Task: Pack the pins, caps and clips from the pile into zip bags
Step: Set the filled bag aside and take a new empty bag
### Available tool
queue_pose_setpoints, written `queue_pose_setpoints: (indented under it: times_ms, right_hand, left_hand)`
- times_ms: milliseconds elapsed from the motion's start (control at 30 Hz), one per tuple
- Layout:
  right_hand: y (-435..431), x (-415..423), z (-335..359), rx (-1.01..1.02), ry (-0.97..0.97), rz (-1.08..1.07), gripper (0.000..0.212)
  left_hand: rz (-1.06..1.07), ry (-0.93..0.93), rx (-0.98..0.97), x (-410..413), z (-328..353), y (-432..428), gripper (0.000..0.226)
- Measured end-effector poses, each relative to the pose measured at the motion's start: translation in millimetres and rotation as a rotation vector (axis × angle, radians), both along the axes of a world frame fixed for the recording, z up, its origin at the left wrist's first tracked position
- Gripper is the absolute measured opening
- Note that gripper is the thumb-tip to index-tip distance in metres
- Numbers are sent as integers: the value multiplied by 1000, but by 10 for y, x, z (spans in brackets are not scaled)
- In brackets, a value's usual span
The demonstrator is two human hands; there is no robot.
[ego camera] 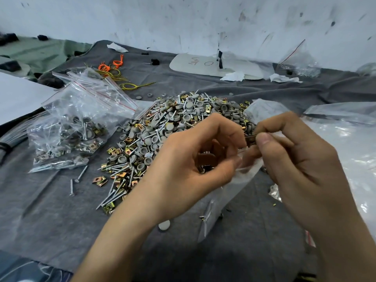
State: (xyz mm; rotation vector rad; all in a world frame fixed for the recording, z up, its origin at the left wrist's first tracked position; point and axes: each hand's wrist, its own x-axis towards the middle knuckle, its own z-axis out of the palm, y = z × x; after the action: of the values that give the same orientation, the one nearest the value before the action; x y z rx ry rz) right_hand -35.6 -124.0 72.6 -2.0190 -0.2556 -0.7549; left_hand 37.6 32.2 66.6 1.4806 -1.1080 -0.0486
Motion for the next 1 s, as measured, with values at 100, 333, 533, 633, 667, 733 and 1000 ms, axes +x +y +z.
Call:
queue_pose_setpoints:
  times_ms: [100,333,533,633,667,733,1000]
  right_hand:
    - [-31,0,-12,-105,26,-180,10]
    - [-72,-27,38,-109,-71,-302,12]
    - [-138,-144,112,-147,42,-167,16]
    - [-161,-211,147,-210,129,-149,12]
    - [-160,-229,160,-245,148,-145,10]
    - [-152,-260,185,-300,175,-150,8]
    - [-269,-262,173,-122,105,-228,42]
  left_hand:
    - [19,-19,3,-14,20,15,16]
    - [129,-269,207,13,48,46,12]
    - [104,-289,187,25,34,29,13]
    - [97,-302,175,13,25,13,12]
    - [88,-302,170,6,22,5,12]
    - [75,-303,162,-7,12,-4,13]
    - [37,-274,124,-22,-13,-27,11]
